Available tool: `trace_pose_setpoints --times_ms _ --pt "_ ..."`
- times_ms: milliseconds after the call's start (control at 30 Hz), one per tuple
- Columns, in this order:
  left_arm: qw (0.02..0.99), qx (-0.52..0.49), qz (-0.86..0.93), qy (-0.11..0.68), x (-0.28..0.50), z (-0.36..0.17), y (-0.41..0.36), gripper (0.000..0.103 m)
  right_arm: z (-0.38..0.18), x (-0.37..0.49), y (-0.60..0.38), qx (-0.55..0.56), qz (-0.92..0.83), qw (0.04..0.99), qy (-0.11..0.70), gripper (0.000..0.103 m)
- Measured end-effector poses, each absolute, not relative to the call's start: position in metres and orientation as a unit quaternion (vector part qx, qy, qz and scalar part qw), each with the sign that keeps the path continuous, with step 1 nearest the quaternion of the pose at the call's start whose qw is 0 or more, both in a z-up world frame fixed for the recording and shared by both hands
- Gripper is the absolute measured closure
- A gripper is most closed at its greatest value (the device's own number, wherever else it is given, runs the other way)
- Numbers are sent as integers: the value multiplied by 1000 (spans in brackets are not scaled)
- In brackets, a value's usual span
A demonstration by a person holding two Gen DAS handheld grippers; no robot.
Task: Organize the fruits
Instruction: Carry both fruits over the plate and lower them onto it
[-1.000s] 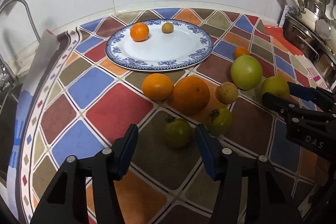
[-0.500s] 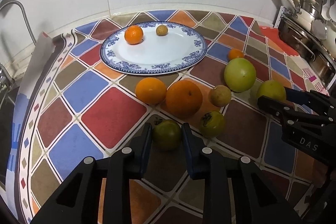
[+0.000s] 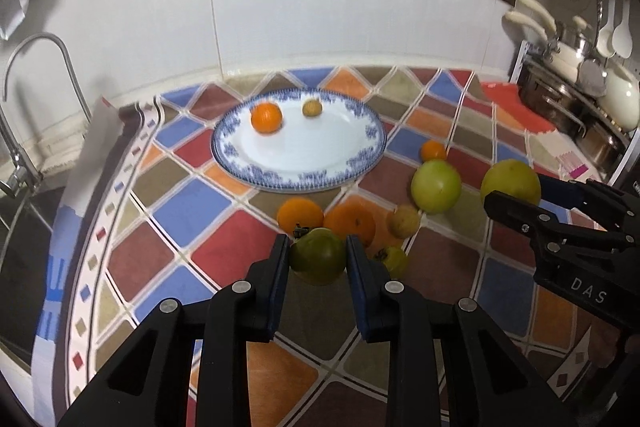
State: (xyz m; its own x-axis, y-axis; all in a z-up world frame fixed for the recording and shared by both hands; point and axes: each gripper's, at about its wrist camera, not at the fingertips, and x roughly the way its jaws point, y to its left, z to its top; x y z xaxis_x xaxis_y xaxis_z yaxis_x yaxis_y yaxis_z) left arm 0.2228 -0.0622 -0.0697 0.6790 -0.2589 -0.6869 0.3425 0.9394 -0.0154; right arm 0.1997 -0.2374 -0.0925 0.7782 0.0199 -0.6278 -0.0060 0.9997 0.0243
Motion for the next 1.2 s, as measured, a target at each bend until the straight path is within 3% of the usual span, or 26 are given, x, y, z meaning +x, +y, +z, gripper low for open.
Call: trace_pose_setpoints --times_ms 467,1200 --pt "939 61 -171 293 225 -18 -49 74 -36 196 -216 1 27 965 260 49" --pt "942 72 -169 281 319 -6 -56 74 -21 304 -210 -32 78 958 273 50"
